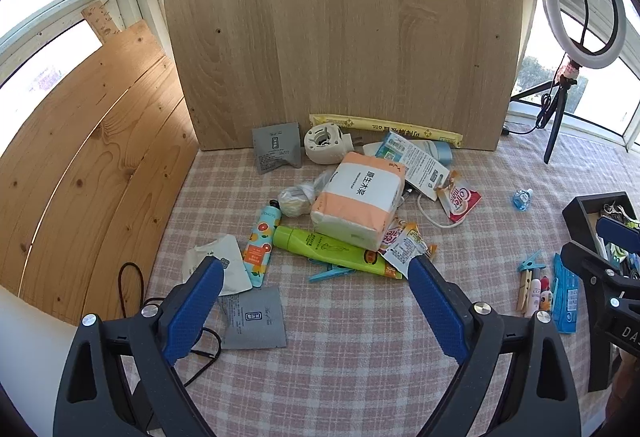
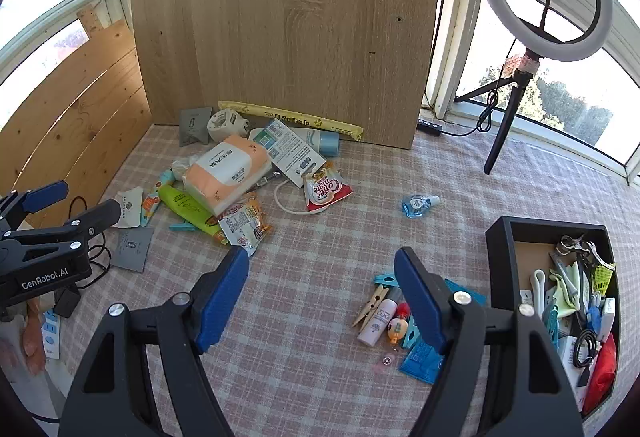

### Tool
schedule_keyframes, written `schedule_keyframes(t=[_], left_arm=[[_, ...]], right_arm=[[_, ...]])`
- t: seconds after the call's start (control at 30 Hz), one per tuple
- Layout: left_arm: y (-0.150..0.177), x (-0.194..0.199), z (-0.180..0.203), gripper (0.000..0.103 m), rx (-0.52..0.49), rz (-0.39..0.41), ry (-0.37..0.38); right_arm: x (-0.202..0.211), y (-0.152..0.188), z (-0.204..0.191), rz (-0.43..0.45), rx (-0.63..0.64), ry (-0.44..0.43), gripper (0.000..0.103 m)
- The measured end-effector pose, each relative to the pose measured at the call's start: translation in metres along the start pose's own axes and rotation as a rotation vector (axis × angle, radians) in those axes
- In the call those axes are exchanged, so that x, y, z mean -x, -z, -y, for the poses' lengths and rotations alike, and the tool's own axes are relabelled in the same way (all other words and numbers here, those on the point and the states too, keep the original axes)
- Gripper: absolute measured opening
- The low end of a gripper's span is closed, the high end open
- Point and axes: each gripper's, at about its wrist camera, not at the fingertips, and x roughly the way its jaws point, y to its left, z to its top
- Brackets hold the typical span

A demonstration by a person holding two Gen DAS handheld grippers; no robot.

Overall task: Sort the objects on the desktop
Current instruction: 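Reach the left gripper to the orange-and-white tissue pack and grasp it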

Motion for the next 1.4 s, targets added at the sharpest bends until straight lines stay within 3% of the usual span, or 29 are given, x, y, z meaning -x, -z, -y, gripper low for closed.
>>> schedule_keyframes(t=[0.23,0.37,0.43,0.6,0.77,0.97,1.4], left_arm=[[-0.037,-0.056,-0.007,0.076,-0.005,-0.081,0.015],[-0.058,-0.094,-0.002,0.065,-0.026,-0.146,0.031],[-0.066,-0.116,0.001,0.063,-0.029,-0.184,0.049],[-0.083,-0.151,-0.007,0.060,0.023,-0.253,0.079],[-0.090,-0.172,-0.006,0.058,0.022,-0.295,0.095],[-0.091,-0.190,0.002,0.058,0.018,-0.339,0.128],[-0.079,-0.179,0.019,0.058,0.020,-0.401,0.317]], right_arm=[[-0.059,-0.032,0.004,-0.113,-0.041,-0.071,0.053],[-0.096,-0.050,-0.002,-0.174,-0.053,-0.119,0.049],[-0.115,-0.059,-0.007,-0.216,-0.071,-0.167,0.045],[-0.153,-0.071,-0.025,-0.286,-0.107,-0.267,0.043],[-0.182,-0.076,-0.039,-0.347,-0.139,-0.327,0.037],[-0.197,-0.074,-0.056,-0.369,-0.088,-0.317,0.037],[-0.213,-0.081,-0.068,-0.377,-0.113,-0.348,0.038]])
